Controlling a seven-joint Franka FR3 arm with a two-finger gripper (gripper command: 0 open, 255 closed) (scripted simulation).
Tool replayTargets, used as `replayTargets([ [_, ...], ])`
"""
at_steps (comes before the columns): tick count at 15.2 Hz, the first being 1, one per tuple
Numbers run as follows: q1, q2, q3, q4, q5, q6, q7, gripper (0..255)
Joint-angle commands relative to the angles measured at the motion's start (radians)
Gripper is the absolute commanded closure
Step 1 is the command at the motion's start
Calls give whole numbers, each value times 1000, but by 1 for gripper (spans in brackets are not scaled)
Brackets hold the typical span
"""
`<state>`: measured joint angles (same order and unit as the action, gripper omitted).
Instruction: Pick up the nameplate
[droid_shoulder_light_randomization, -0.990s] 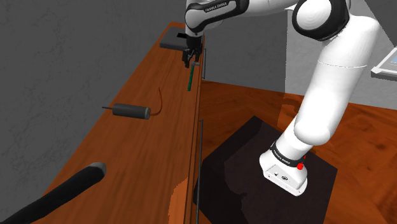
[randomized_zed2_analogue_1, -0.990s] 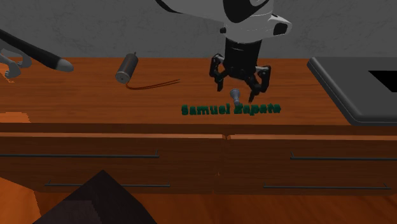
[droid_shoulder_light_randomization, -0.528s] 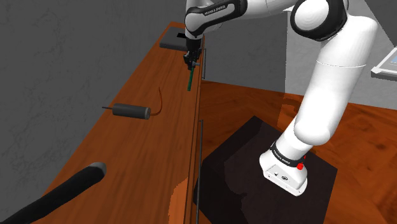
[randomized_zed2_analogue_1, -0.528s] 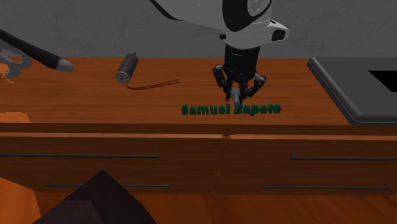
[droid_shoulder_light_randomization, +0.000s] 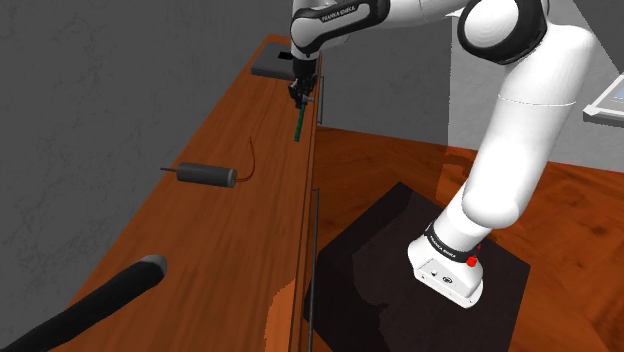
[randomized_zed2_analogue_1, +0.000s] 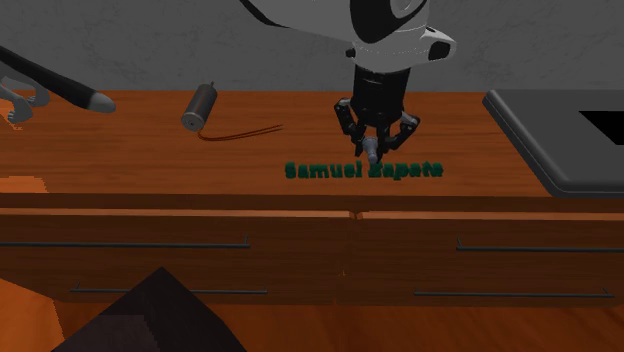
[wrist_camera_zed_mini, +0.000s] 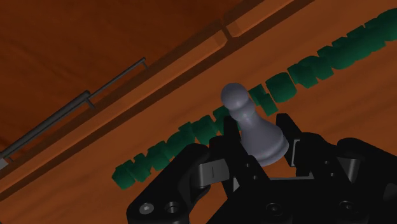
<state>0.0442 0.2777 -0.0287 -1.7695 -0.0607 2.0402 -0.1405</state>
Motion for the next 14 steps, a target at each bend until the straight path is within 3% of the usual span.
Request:
replayTargets([
  [1, 0, -8, 0, 13, 0, -21, -1, 255],
  [14, 1, -43, 1, 130, 3, -173, -9, 255],
])
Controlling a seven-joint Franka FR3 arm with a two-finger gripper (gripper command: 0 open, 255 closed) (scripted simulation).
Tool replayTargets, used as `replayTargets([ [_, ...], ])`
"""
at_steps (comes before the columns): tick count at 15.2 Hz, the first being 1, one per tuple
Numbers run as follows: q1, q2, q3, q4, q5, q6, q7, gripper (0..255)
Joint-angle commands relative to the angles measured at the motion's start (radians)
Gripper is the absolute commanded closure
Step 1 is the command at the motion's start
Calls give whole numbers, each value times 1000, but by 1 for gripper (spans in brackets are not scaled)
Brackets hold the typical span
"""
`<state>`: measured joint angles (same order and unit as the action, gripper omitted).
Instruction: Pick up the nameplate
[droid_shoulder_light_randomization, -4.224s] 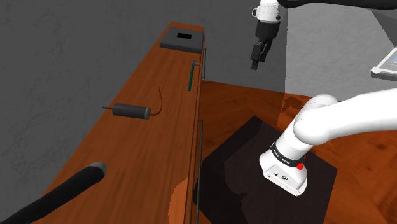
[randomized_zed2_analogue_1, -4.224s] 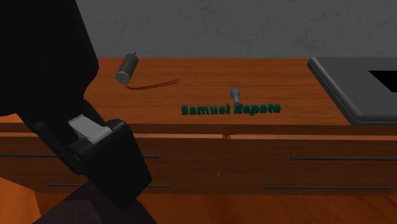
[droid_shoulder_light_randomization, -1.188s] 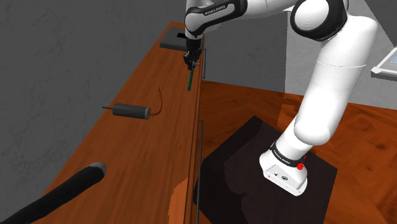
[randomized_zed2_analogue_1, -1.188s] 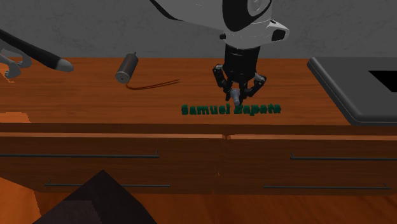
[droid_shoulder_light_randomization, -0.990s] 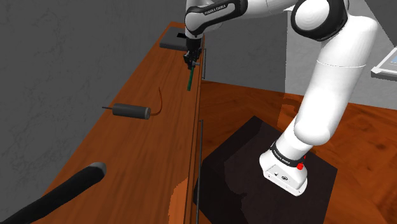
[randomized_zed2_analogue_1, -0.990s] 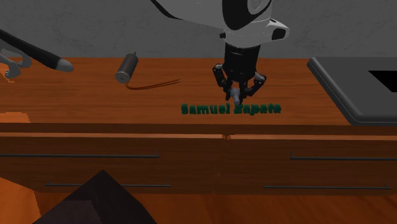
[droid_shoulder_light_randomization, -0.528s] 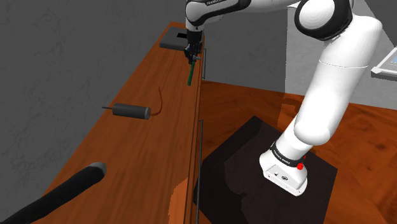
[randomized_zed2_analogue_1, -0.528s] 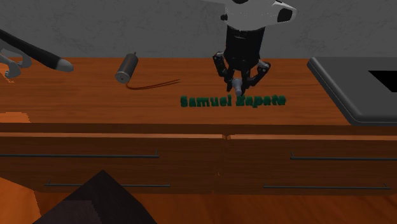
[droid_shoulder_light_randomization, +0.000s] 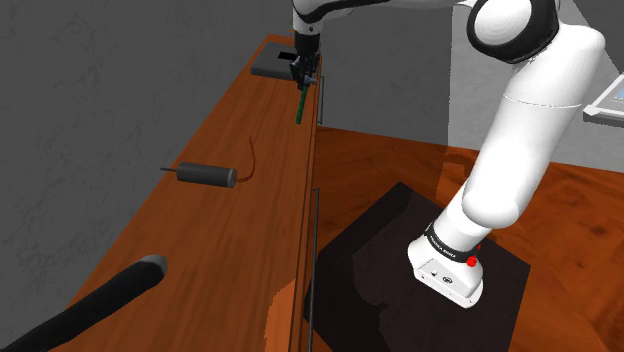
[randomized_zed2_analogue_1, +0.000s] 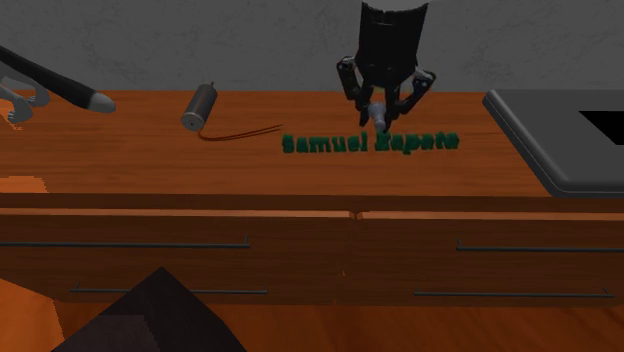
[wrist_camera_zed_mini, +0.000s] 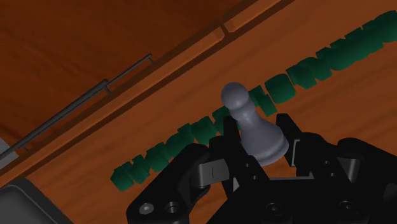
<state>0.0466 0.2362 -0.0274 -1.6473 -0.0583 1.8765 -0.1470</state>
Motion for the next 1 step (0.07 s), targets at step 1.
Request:
replayTargets([
  [1, -1, -1, -1, 8, 0, -9, -3, 255],
])
